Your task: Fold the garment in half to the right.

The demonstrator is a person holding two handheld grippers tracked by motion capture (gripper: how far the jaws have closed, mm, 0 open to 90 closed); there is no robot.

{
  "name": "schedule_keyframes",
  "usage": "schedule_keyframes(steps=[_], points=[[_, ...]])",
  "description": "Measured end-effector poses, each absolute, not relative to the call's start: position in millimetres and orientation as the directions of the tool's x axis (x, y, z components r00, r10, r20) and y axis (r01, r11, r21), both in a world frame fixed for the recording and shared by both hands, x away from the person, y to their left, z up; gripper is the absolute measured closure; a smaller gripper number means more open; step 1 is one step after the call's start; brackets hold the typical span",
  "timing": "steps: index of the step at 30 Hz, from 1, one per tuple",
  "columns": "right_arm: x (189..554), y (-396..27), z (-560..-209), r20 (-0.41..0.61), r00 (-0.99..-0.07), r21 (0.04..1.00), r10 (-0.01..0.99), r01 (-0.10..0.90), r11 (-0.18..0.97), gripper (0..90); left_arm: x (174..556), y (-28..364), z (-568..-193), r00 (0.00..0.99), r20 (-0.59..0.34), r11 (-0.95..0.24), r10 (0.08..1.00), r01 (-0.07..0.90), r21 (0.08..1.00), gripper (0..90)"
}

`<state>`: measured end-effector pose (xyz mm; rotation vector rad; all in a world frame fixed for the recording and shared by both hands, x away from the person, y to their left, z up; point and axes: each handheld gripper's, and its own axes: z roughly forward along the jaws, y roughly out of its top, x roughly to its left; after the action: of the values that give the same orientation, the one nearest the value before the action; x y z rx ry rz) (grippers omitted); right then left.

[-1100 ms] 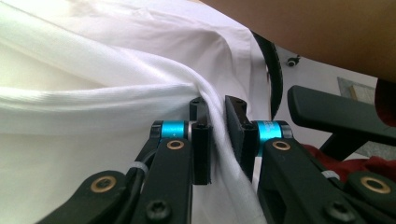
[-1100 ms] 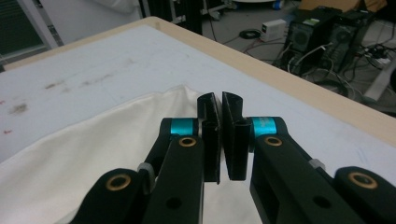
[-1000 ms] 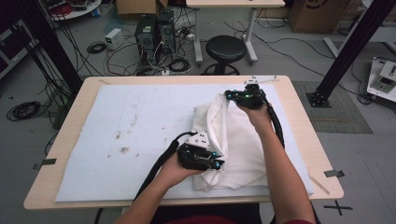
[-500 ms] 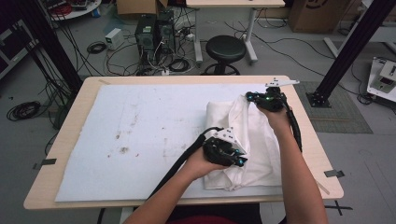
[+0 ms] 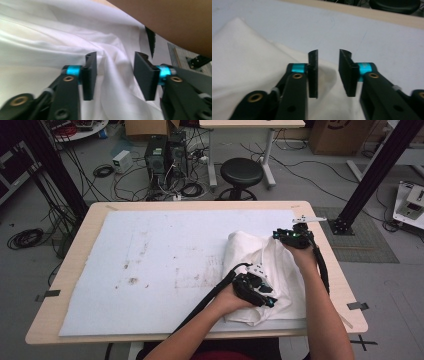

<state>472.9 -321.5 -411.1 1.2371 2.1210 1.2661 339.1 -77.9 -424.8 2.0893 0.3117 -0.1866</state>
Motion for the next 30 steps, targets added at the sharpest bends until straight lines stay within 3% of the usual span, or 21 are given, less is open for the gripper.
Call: schedule_keyframes(steps=[7,9,14,19,22,25,27,30], points=[[464,-320,-391,0.103,-0.551,0.872,0.828,0.451,0.191,62.9,337,-38,-403,0.954,-0.24,-0.402,0.181,0.295,0.867,46.1],[458,-309,-382,0.095,-0.592,0.887,0.8,0.415,0.202,61.2,337,-12,-396,0.949,-0.214,-0.38,0.232,0.291,0.878,45.4],[455,-285,-382,0.067,-0.638,0.855,0.767,0.433,0.285,57.4,335,23,-397,0.931,-0.203,-0.363,0.303,0.309,0.879,45.4],[458,-288,-404,0.1,-0.561,0.795,0.821,0.542,0.274,56.2,332,50,-404,0.919,-0.2,-0.353,0.339,0.321,0.879,45.3],[466,-297,-420,0.115,-0.517,0.732,0.848,0.621,0.279,62.0,329,63,-408,0.913,-0.198,-0.348,0.357,0.327,0.879,45.4],[469,-306,-425,0.094,-0.465,0.718,0.881,0.645,0.264,62.0,326,70,-409,0.909,-0.196,-0.341,0.367,0.328,0.881,45.4],[473,-316,-429,0.134,-0.418,0.724,0.898,0.66,0.2,59.9,323,80,-412,0.909,-0.193,-0.338,0.369,0.325,0.883,45.4],[476,-312,-434,0.127,-0.434,0.709,0.892,0.669,0.225,60.0,320,87,-416,0.906,-0.2,-0.324,0.372,0.328,0.887,45.4]])
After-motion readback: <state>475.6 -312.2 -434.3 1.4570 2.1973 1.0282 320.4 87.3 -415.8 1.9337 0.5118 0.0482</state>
